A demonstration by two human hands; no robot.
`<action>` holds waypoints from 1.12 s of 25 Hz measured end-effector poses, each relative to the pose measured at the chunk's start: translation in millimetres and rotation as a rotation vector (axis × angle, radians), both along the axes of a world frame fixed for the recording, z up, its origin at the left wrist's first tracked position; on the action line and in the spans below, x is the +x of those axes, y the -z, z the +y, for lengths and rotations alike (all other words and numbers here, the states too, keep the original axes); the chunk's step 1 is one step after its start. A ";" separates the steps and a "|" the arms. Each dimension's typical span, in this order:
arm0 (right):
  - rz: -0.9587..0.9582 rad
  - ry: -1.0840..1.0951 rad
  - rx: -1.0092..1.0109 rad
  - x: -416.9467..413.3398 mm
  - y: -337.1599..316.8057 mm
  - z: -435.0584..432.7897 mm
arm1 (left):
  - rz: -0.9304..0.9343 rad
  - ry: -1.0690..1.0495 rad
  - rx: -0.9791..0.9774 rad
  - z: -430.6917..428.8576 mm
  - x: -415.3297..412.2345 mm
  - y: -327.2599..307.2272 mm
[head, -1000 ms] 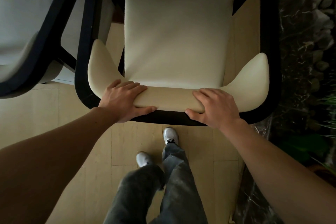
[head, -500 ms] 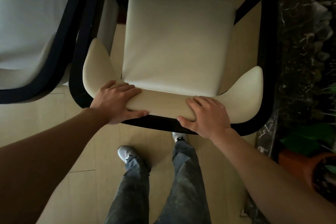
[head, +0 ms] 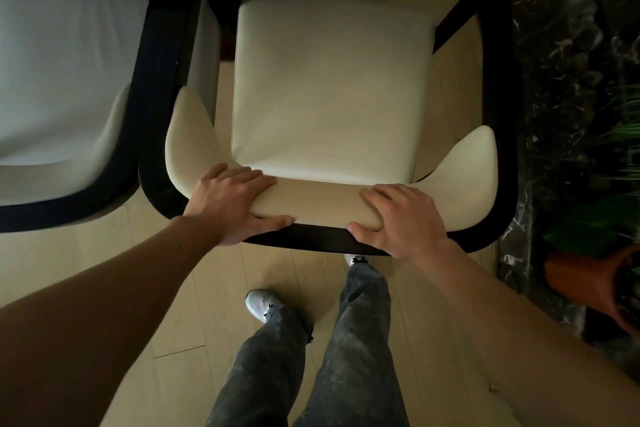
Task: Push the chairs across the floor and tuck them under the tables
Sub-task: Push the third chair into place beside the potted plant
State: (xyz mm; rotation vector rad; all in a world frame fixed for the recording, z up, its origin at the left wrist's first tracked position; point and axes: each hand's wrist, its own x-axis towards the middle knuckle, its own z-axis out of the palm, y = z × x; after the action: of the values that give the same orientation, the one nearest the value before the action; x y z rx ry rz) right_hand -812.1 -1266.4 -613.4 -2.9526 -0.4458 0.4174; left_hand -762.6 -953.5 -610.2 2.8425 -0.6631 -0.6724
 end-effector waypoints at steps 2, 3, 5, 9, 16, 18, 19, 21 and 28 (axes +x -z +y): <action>0.005 0.005 -0.008 1.8 -1.4 -1.0 | -0.006 -0.002 -0.003 -2.2 0.3 -0.4; 0.013 0.004 -0.015 2.3 -1.9 -1.1 | -0.003 0.000 0.003 -3.0 0.5 -0.7; 0.034 0.013 -0.014 1.5 -2.5 -0.4 | -0.004 0.002 0.007 -2.5 -0.1 -0.8; 0.071 0.042 0.021 1.5 -0.6 -1.4 | -0.026 0.006 0.009 -2.2 0.4 1.8; 0.133 0.065 0.023 5.1 -1.3 -2.3 | -0.016 0.016 0.038 -1.8 0.5 5.2; 0.145 0.061 0.028 4.8 -1.1 -2.2 | -0.023 0.026 0.040 -2.5 0.7 5.1; 0.144 0.060 0.032 4.9 -0.6 -2.7 | -0.026 0.029 0.040 -2.9 1.3 5.4; 0.143 0.062 0.043 5.3 0.0 -3.2 | -0.020 0.039 0.043 -3.6 2.2 6.4; 0.169 0.069 0.017 6.2 -2.4 -3.1 | 0.030 0.068 0.050 -3.3 6.0 3.3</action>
State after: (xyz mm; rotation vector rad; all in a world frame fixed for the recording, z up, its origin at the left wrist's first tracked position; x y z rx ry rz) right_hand -805.9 -1269.5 -611.0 -2.8753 -0.3254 0.6451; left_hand -756.6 -956.8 -613.5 2.8602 -0.7518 -0.7508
